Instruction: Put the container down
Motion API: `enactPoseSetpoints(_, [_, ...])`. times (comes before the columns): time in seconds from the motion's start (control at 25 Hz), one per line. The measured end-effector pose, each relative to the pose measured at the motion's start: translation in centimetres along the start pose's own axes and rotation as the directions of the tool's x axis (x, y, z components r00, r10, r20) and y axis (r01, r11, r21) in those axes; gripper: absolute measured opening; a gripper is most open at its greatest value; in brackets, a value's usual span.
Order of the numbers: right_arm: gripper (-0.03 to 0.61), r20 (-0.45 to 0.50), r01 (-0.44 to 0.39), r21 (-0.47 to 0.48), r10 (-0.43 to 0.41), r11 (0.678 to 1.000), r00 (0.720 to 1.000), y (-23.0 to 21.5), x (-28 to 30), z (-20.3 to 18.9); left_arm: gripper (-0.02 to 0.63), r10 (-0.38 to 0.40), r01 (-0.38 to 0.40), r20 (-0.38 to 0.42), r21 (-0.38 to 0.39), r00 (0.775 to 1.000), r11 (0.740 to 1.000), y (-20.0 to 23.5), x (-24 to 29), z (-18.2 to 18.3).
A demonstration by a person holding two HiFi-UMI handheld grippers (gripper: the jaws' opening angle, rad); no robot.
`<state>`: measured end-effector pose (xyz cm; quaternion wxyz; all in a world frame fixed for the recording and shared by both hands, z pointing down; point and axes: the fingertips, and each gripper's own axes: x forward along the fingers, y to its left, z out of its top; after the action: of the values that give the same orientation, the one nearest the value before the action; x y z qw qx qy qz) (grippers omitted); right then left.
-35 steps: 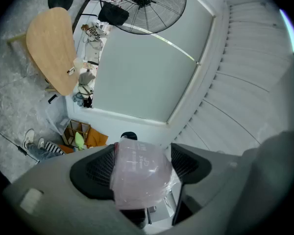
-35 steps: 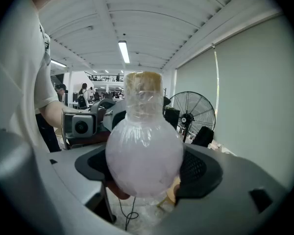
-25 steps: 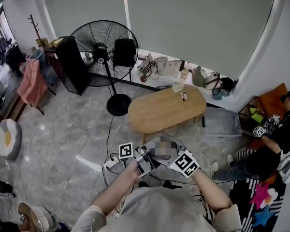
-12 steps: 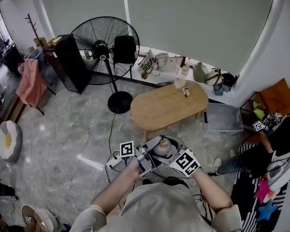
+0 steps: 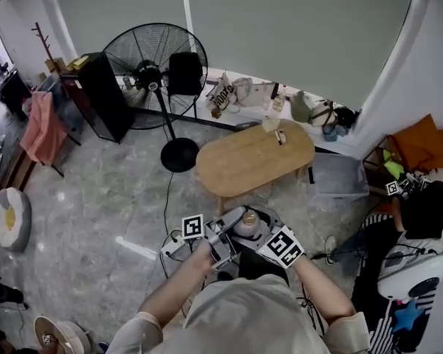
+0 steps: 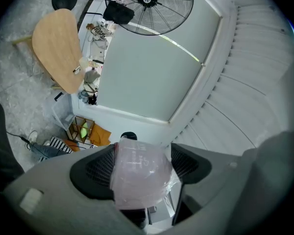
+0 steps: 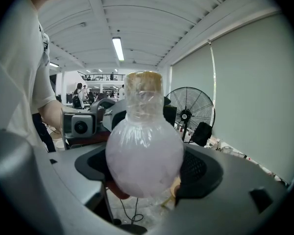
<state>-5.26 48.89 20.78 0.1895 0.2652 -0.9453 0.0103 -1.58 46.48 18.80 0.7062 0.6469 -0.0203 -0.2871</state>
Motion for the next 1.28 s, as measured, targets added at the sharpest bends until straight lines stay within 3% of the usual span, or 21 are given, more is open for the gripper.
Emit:
enactPoseSetpoints(0.52, [0.397,0.004,-0.038,0.008,0.038,0.999,0.999,-6.1,3.2,-1.1,0.356,0.023,-0.023,0.030,-0.003,0.999,1.000,1.8,3.3,6.0])
enactPoseSetpoints(0.84, [0.397,0.012,-0.067,0.009,0.066,0.998,0.998,-16.9,6.7,-2.3,0.356,0.038,-0.041,0.063,0.036,0.997,0.999,4.7,10.0,15.1])
enactPoseSetpoints(1.28, [0.397,-0.007,-0.165,0.010,0.165,0.986,0.986,-31.8,9.4,-4.0,0.356,0.045,-0.048,0.152,0.017,0.987,0.999,8.3,20.5,25.9])
